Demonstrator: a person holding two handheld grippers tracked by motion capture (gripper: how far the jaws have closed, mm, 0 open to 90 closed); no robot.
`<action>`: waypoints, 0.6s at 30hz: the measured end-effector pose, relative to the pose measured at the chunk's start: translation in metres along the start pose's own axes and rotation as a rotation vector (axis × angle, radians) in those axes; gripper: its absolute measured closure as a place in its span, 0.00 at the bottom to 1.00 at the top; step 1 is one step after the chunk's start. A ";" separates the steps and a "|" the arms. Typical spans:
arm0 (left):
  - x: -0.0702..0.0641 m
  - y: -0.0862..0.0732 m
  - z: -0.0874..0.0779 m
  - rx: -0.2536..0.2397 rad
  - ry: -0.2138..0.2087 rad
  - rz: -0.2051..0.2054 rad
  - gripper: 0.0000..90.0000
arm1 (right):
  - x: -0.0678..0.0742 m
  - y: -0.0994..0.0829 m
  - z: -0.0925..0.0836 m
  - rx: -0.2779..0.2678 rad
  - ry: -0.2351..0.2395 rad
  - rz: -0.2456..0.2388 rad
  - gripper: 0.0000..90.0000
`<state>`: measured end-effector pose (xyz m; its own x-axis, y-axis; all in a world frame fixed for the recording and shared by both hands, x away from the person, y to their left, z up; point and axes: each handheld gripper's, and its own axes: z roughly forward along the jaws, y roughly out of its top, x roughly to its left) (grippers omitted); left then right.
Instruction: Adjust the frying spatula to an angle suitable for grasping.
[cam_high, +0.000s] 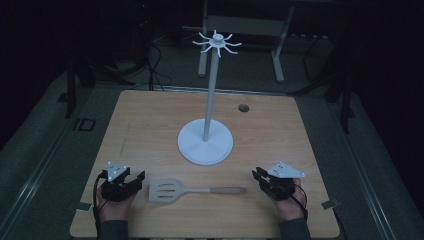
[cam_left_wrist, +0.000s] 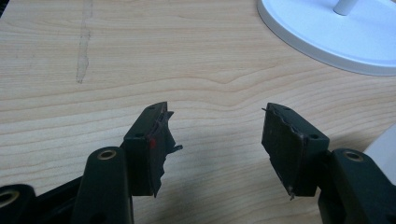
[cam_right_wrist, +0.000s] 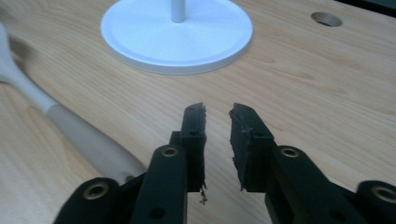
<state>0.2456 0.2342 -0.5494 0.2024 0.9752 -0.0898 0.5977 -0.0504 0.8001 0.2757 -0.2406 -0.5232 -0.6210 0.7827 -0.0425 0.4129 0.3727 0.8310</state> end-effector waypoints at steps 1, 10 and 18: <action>0.000 0.000 0.000 0.000 0.000 0.000 0.46 | 0.000 0.000 0.000 -0.001 0.006 0.000 0.87; -0.002 0.002 -0.006 -0.022 -0.044 0.020 0.48 | 0.006 -0.004 0.000 0.023 0.047 -0.014 1.00; -0.011 0.008 -0.010 -0.038 -0.081 0.080 0.53 | 0.010 -0.013 -0.001 0.056 0.062 -0.003 1.00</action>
<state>0.2408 0.2255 -0.5364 0.3115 0.9476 -0.0711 0.5472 -0.1177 0.8287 0.2633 -0.2379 -0.5338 -0.6614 0.7500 -0.0091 0.4465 0.4035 0.7986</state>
